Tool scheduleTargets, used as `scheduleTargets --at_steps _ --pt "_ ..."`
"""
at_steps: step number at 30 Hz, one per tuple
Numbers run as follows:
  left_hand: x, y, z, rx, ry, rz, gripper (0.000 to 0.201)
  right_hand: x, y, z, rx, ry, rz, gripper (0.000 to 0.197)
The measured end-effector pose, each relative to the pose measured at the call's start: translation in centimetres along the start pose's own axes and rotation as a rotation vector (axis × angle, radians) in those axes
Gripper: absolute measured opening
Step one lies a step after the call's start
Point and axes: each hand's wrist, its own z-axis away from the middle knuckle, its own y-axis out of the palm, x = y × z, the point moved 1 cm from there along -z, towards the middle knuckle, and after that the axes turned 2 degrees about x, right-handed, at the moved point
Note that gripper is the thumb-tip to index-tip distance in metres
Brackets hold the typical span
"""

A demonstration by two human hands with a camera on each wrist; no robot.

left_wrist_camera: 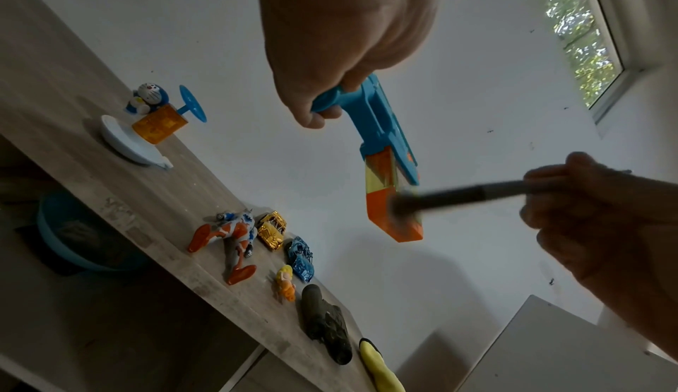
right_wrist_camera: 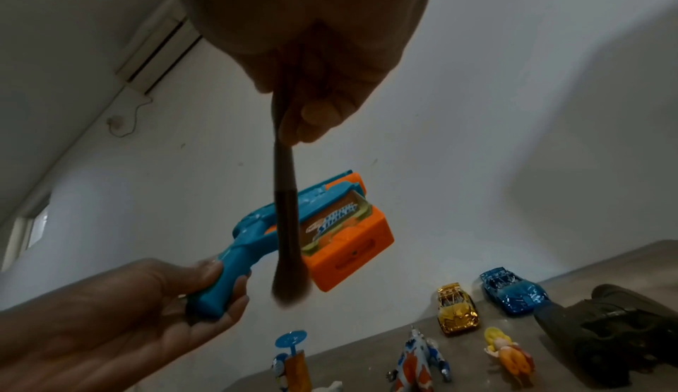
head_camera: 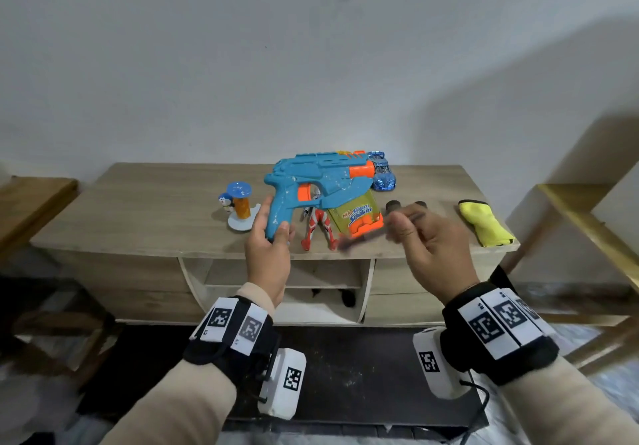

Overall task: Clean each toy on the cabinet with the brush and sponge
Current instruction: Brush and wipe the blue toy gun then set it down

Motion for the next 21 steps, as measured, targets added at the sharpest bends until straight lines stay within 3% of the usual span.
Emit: scheduleTargets --at_steps 2,4,8,13,16,21 --pt "0.0 0.1 0.0 0.000 0.003 -0.006 0.050 0.1 -0.1 0.1 0.009 -0.002 -0.007 0.033" --pt "0.0 0.1 0.0 -0.012 0.011 -0.020 0.050 0.4 -0.5 -0.4 -0.072 -0.025 -0.045 0.033" --pt "0.0 0.1 0.1 -0.004 0.012 -0.039 0.050 1.4 -0.9 -2.0 -0.175 -0.071 -0.093 0.020" --pt "0.2 0.1 0.3 0.023 0.046 -0.087 0.050 1.4 -0.4 -3.8 -0.074 0.011 -0.053 0.021" --pt "0.3 0.0 0.1 0.025 0.035 -0.085 0.050 1.5 -0.3 -3.9 -0.016 0.027 0.017 0.032" --pt "0.6 -0.3 -0.3 0.036 0.039 -0.060 0.050 1.6 -0.6 -4.4 -0.259 -0.038 -0.033 0.021"
